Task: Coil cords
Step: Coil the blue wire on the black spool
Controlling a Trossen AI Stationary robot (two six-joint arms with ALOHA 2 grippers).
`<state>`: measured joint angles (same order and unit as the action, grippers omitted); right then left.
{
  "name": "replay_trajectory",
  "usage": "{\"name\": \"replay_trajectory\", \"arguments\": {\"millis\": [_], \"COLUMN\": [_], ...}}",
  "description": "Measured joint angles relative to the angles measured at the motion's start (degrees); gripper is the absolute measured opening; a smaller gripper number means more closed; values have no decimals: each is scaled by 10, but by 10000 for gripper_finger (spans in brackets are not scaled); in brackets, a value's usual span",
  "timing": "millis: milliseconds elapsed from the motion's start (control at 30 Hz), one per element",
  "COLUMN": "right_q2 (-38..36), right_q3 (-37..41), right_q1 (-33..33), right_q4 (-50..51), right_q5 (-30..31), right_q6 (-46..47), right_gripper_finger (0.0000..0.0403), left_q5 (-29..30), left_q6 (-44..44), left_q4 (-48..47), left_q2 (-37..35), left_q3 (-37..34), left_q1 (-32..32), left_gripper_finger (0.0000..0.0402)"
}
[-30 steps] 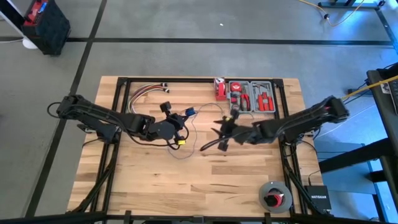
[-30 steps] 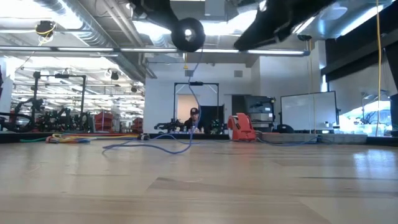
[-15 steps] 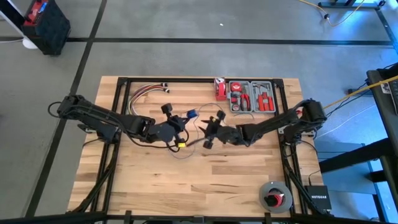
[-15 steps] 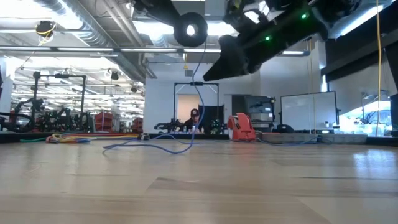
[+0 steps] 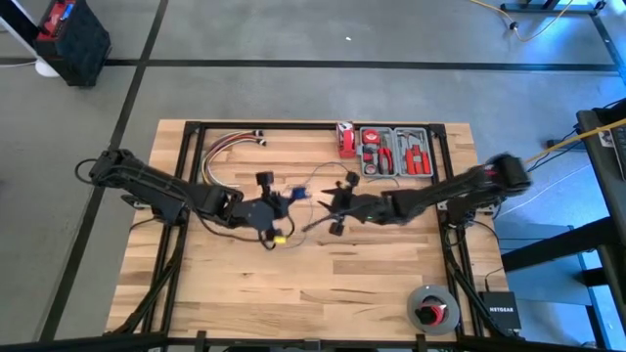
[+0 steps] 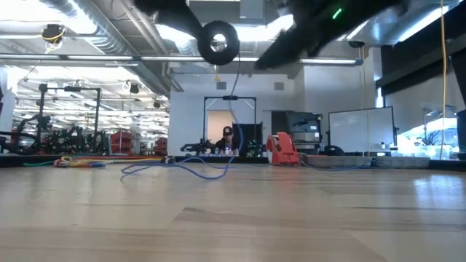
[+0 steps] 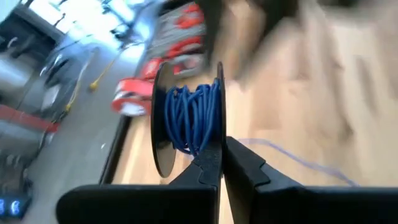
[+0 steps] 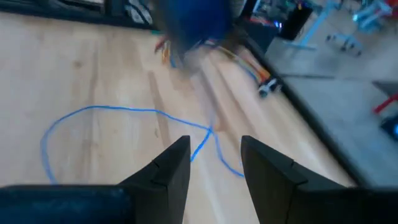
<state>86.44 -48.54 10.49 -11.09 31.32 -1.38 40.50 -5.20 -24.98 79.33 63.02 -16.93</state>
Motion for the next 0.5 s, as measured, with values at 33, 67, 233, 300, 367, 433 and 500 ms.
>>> {"name": "replay_trajectory", "arguments": {"millis": [33,67,233,300,367,433,500], "right_q2": [-27,-52,-157,-186,-204,-208,-204], "right_q3": [0,0,0,0,0,0,1], "right_q1": [8,15,41,50,55,58,58], "right_q4": [29,56,126,138,139,133,131], "right_q5": [4,4,0,-16,-45,-85,-122], "right_q6": [-6,-14,-52,-58,-64,-70,-81], "right_gripper_finger": [147,147,147,147,147,147,147], "left_q5": [-9,-17,-20,-20,-22,-26,-26], "left_q6": [-19,-41,-243,-329,-383,-408,-419], "left_q4": [-2,1,27,26,38,51,65], "left_q2": [0,0,0,0,0,0,0], "left_q3": [0,0,0,0,0,0,0], "left_q1": [-7,-14,-41,-47,-49,-49,-49], "left_gripper_finger": [2,2,2,2,2,4,3]}}
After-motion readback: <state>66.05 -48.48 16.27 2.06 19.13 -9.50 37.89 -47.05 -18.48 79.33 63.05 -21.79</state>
